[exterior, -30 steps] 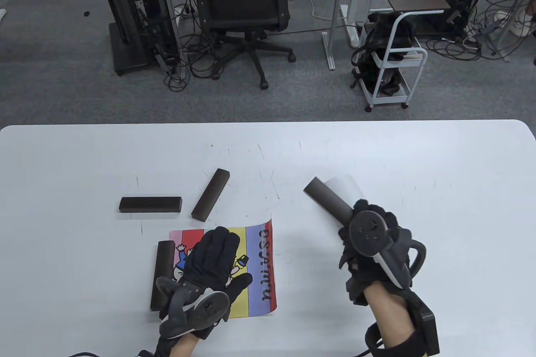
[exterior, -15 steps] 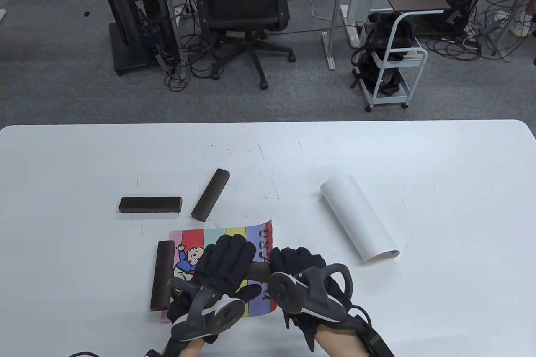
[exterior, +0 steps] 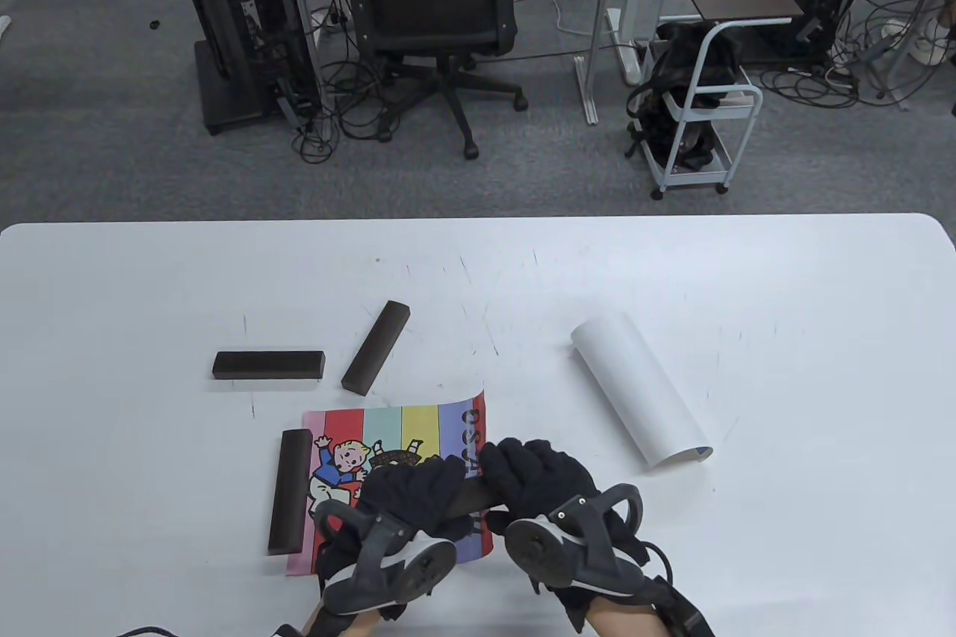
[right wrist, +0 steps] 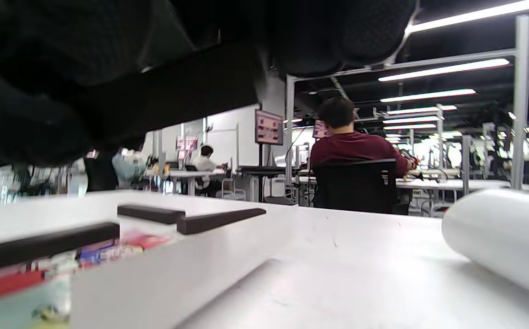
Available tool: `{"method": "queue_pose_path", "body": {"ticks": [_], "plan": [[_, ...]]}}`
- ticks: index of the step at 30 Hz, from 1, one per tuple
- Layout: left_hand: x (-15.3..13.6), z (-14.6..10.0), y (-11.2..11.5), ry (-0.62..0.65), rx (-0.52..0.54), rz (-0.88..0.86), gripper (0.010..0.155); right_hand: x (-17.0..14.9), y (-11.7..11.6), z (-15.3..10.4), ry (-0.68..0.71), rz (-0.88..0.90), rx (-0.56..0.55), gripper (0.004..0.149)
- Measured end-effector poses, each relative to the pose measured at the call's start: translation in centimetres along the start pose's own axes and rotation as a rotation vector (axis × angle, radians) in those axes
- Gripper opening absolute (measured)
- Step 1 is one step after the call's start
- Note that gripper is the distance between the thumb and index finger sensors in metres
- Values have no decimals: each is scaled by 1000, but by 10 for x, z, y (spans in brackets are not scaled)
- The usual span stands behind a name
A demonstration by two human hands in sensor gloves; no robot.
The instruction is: Unroll posters and secure with paperweights
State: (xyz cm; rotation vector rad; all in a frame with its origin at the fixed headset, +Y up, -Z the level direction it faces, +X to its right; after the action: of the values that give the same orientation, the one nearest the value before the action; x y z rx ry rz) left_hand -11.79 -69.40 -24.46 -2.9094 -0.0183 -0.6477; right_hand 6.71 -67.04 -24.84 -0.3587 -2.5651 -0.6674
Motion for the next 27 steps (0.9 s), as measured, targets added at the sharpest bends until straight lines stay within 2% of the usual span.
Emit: {"method": "queue_pose_path", "body": {"ticks": [4, 8, 13, 15, 20, 27], "plan": [[-31, 4, 0, -177, -23, -300, 68, -27, 3, -3, -122, 204, -10, 83], [-44, 11, 6, -338, -120, -454, 69, -46, 0, -5, -207, 362, -1, 84], [-43, 29, 19, -508, -343, -591, 70, -64, -6, -8, -302, 498, 27, 85], [-39, 39, 27, -556, -488, -671, 71, -71, -9, -10, -328, 493, 36, 85], [-27, 55, 40, -583, -647, -750, 72, -79, -14, -12, -359, 491, 57, 86], [-5, 64, 64, -571, -719, -679, 73, -76, -16, -12, -354, 490, 77, 87]]}}
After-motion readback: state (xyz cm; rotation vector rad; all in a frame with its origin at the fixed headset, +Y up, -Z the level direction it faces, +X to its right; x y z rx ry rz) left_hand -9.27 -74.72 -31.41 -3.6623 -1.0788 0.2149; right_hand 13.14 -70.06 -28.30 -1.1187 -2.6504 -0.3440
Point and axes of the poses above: the tracker on the back of each hand, its own x axis roughly to the thumb side, its own z axis roughly from the wrist to the fingertips, y = z × x, the point moved 1 cm from there along z, roughly from the wrist to the fingertips, and after that the axes turned 11 degrees about -x, right-handed, at the moved point
